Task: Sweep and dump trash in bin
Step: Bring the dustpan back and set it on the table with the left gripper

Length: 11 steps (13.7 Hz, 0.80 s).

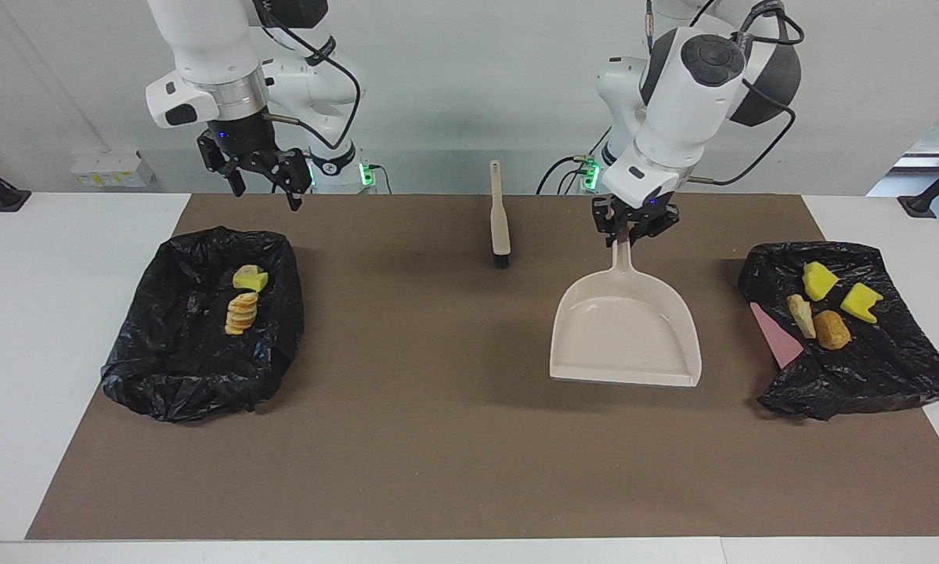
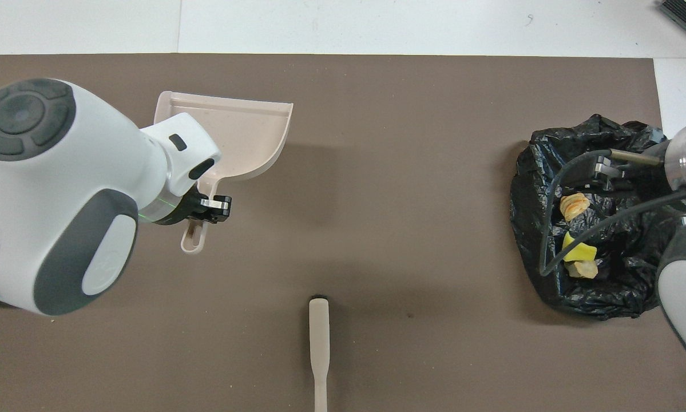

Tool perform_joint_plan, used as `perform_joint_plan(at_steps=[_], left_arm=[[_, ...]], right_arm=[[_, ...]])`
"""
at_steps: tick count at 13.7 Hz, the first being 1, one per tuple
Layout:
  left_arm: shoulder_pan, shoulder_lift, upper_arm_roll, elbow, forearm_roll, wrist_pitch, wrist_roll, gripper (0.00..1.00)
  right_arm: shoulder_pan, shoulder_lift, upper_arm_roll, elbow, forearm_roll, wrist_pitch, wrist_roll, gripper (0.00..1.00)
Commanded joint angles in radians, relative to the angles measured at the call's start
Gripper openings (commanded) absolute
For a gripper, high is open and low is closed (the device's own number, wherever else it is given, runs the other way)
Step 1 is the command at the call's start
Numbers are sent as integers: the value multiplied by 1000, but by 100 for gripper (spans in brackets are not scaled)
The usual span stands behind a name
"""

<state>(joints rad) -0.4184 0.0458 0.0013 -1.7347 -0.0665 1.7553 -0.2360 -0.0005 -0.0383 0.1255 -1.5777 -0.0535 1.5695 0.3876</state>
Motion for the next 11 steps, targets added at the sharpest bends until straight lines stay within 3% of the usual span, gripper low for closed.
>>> perform_joint_plan(at_steps=[1,4,10,11], left_arm=[[-57,-9,20,-87,-30,116,-16,0],[-114,57,20,-108,-33,177,-41,0],[-227,172,17,-204,-47,493,-213,0],[-229,172,17,-206,-47,497,-204,11]], right_arm=[[-33,14,13,19,20,14,-50,100],[-36,18,13,25,18,14,-52,100],[-38,12,13,27,12,7,-53,100],[-45,11,14,27,14,9,-55,100]])
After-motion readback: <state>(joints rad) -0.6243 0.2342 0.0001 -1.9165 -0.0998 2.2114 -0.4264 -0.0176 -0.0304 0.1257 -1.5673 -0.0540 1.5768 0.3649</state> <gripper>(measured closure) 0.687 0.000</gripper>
